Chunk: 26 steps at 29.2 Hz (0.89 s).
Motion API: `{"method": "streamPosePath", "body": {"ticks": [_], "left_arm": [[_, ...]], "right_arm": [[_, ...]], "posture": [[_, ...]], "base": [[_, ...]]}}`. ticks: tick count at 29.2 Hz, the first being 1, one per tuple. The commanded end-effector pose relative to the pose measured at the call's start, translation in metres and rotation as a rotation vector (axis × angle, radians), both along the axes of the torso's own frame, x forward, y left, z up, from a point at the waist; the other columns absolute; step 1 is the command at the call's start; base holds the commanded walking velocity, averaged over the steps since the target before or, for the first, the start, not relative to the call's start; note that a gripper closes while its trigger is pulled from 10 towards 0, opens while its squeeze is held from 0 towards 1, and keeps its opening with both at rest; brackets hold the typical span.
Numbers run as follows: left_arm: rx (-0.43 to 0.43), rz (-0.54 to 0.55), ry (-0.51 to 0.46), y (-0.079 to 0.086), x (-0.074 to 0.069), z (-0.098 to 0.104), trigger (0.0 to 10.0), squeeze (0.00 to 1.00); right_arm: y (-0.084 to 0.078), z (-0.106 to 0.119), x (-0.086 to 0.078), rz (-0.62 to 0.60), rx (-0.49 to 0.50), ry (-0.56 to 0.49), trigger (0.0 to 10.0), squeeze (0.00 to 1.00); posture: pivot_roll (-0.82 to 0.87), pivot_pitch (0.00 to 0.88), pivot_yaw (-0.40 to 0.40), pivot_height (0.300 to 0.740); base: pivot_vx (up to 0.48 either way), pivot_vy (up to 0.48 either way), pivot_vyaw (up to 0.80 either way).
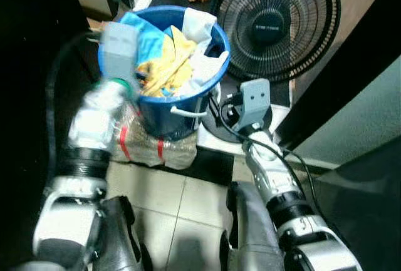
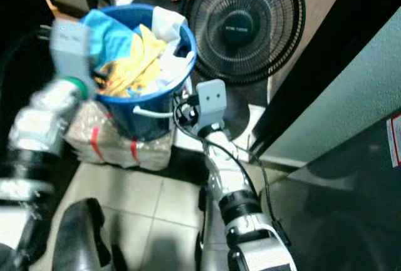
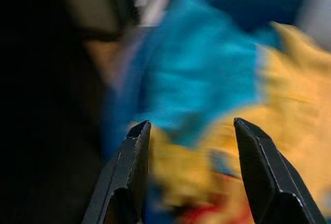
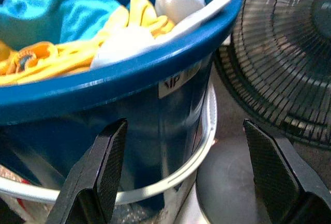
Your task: Clothes washing
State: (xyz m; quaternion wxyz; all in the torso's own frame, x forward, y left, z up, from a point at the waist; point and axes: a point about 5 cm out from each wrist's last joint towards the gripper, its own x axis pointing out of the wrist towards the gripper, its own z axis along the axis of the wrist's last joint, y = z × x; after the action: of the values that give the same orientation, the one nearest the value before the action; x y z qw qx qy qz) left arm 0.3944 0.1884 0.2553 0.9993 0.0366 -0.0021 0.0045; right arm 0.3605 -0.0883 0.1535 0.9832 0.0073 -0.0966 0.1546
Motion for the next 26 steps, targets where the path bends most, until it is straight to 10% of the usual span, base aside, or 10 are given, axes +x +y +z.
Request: {"method": "streamPosePath", "body": {"ticks": [1, 9, 19, 26], "left_arm": [[-0.019, -0.012, 0.075, -0.007, 0.002, -0.019, 10.0, 0.0], [-0.08, -0.17, 0.19, -0.056, 0.009, -0.05, 10.0, 0.0], [-0.147, -0.334, 0.105, -0.091, 0.015, -0.031, 10.0, 0.0], [-0.093, -0.215, 0.193, -0.082, 0.02, -0.046, 10.0, 0.0]], "right_arm": [[0.001, -0.004, 0.0, 0.004, 0.008, 0.012, 10.0, 0.0], [0.001, -0.005, 0.001, 0.0, -0.003, 0.018, 10.0, 0.0], [-0.002, -0.008, 0.0, -0.007, -0.012, 0.017, 10.0, 0.0], [0.002, -0.009, -0.001, -0.002, -0.01, 0.017, 10.0, 0.0]], "posture": [[0.05, 0.265, -0.003, 0.457], [0.01, 0.257, -0.007, 0.457], [0.0, 0.256, -0.005, 0.457], [0.0, 0.255, -0.003, 0.457]], "base": [[0.0, 0.0, 0.0], [0.0, 0.0, 0.0], [0.0, 0.0, 0.0], [0.0, 0.0, 0.0]]}}
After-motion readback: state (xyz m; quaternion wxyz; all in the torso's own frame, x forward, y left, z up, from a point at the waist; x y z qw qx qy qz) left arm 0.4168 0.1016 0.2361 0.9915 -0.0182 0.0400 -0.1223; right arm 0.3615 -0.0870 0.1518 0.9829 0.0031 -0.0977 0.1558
